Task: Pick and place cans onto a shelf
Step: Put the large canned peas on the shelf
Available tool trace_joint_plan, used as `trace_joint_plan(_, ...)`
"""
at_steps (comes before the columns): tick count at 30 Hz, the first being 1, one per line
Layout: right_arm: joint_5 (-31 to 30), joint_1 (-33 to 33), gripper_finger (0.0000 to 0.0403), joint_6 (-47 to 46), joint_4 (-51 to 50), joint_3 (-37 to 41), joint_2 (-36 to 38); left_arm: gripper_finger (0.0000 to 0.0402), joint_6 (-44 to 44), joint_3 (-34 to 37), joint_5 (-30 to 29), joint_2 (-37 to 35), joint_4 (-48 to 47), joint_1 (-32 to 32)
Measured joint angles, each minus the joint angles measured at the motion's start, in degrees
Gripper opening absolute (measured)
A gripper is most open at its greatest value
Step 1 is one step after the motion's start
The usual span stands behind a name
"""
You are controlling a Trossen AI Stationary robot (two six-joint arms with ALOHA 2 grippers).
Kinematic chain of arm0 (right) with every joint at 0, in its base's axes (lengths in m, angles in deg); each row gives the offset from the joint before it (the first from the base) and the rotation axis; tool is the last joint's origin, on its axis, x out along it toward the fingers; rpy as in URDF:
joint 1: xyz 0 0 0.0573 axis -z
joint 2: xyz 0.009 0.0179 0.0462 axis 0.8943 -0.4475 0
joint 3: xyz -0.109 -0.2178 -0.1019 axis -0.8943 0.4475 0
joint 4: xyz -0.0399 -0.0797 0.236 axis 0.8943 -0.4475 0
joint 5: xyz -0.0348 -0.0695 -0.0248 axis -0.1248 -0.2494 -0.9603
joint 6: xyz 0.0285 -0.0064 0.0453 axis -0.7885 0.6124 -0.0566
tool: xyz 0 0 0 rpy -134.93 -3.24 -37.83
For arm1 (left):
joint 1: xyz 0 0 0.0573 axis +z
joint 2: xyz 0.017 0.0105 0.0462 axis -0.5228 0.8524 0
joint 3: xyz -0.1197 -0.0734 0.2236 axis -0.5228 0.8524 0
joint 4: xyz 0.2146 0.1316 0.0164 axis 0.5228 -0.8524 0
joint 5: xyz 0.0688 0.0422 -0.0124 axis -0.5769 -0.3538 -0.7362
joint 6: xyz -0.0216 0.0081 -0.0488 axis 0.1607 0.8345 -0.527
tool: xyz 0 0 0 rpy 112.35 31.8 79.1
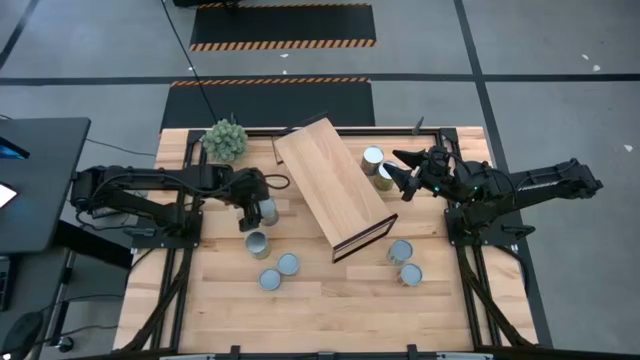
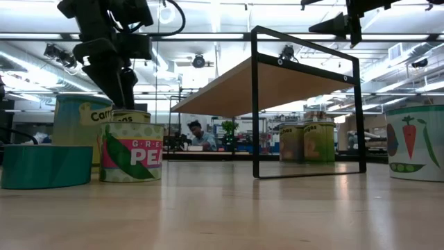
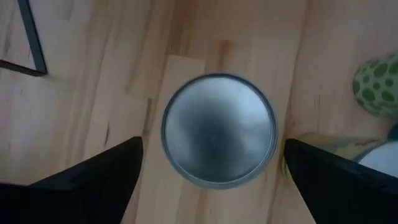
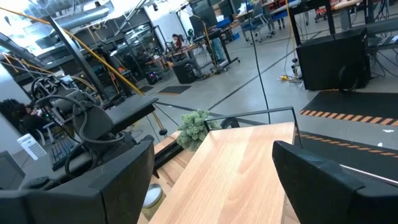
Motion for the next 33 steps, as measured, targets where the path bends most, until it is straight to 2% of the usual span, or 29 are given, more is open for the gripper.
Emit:
trace_joint_plan(6, 0.0, 0.0, 0.0334, 0.2, 0.0, 0.0, 0.0, 0.0396, -2.3, 0.0, -1.0, 3.9, 4.3, 0.0)
trace_joint_plan(18, 0.0, 0.0, 0.0334, 0.0, 0.1, 0.0, 0.0, 0.0395, -3.0, 0.0, -0.9, 9.9, 5.1, 0.0)
trace_joint_plan(22, 0.0, 0.0, 0.0334, 0.1, 0.0, 0.0, 0.0, 0.0371, -2.9, 0.0, -1.0, 11.1, 4.8, 0.0)
trace_joint_plan(27, 0.0, 0.0, 0.0334, 0.3, 0.0, 0.0, 0.0, 0.0308, -2.5, 0.0, -1.0, 11.4, 5.6, 0.0)
trace_joint_plan(30, -0.1, 0.0, 0.0334, 0.7, 0.0, 0.0, 0.0, 0.0304, -3.4, -0.8, -0.5, 11.4, 4.5, 0.4)
trace_joint_plan(33, -0.1, 0.0, 0.0334, 0.7, 0.0, 0.0, 0.0, 0.0304, -3.6, -5.2, 0.7, 11.4, 0.2, 1.9)
